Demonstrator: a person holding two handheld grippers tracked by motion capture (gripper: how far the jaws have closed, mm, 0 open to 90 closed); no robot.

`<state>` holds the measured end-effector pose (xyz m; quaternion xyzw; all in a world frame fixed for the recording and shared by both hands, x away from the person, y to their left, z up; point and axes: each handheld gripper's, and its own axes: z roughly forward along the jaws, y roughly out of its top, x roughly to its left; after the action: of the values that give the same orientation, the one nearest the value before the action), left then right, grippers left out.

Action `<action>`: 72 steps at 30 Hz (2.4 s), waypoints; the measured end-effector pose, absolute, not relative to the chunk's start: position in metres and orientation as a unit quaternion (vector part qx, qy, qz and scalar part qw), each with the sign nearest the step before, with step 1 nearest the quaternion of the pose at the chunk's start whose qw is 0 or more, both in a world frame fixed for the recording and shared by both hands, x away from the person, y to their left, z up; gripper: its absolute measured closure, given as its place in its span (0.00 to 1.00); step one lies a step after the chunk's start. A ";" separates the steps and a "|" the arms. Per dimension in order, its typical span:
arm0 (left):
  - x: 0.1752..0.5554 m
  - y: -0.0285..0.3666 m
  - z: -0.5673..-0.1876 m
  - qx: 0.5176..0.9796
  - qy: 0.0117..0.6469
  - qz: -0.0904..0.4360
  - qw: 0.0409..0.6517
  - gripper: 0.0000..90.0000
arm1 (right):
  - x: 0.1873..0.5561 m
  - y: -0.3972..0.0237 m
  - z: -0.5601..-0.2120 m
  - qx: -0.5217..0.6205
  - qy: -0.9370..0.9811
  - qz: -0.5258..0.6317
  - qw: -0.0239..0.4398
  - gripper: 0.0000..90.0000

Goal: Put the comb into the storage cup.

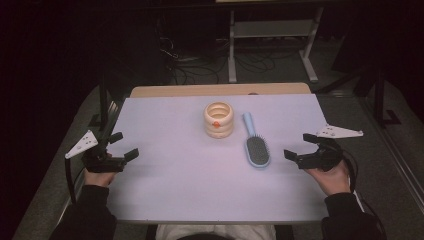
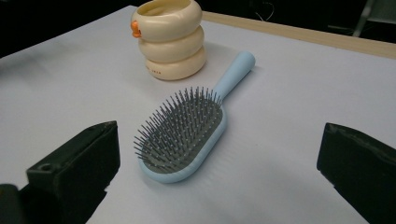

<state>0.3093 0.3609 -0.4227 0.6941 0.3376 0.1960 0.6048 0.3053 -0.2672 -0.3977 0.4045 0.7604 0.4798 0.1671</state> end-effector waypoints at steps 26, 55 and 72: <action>0.305 0.359 -0.421 0.692 0.336 0.191 0.610 0.00 | 0.301 -0.264 -0.389 0.394 0.759 0.490 0.168 0.00; 0.304 0.360 -0.421 0.688 0.344 0.198 0.608 0.00 | 0.321 -0.255 -0.350 0.375 0.775 0.480 0.171 0.00; 0.305 0.360 -0.422 0.690 0.344 0.196 0.606 0.00 | 0.338 -0.241 -0.338 0.358 0.788 0.475 0.158 0.00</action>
<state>0.3053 0.3598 -0.4219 0.6902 0.3441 0.1963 0.6055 0.3381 -0.2407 -0.3383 0.3575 0.7884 0.4750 0.1581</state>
